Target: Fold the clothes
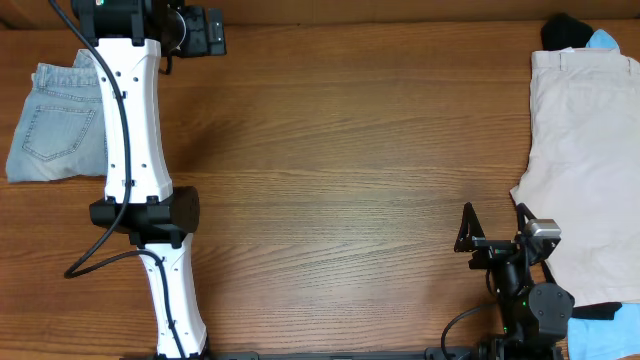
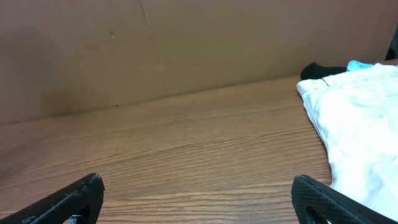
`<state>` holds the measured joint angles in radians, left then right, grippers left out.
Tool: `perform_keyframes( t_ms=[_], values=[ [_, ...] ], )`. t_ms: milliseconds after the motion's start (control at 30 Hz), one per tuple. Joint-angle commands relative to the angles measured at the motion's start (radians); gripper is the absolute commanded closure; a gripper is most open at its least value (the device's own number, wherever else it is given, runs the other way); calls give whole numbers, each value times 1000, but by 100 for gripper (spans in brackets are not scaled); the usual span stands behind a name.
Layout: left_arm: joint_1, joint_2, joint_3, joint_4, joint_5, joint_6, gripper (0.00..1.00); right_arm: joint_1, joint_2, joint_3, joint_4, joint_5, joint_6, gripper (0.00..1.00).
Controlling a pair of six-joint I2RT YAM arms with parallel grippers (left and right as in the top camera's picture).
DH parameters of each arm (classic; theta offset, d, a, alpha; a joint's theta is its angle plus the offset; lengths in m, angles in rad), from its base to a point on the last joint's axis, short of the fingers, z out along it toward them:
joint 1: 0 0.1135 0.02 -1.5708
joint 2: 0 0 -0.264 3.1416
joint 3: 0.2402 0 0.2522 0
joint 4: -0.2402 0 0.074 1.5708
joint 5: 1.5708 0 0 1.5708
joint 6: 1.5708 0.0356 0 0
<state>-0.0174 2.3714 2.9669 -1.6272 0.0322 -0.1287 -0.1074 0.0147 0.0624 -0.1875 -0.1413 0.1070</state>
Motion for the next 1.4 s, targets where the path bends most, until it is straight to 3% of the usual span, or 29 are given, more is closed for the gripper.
perform_keyframes(
  t_ms=[0,467,633,733,800,900,1000,1133,1233,1367],
  values=[
    [4,-34,5,1,-6,-9,0,7,-12,-7,6,10,-3,0],
    [2,-57,2,1,-7,-9,0,7,-12,-7,6,10,-3,0],
    [8,-233,-226,43,-40,2,0,7,-12,-7,6,10,-3,0],
    [11,-396,-486,204,-40,9,0,7,-12,-7,6,10,-3,0],
    [11,-608,-846,442,-39,26,0,7,-12,-7,6,10,-3,0],
    [11,-793,-1174,668,-23,43,0,7,-12,-7,6,10,-3,0],
    [24,-1077,-1696,1014,-6,92,0,7,-12,-7,6,10,-3,0],
    [25,-1382,-2211,1373,-25,92,0,7,-12,-7,6,10,-3,0],
    [25,-1606,-2550,1709,-36,92,0,7,-12,-7,6,10,-3,0],
    [25,-1822,-2783,1843,-67,92,0,7,-12,-7,6,10,-3,0]
  ],
)
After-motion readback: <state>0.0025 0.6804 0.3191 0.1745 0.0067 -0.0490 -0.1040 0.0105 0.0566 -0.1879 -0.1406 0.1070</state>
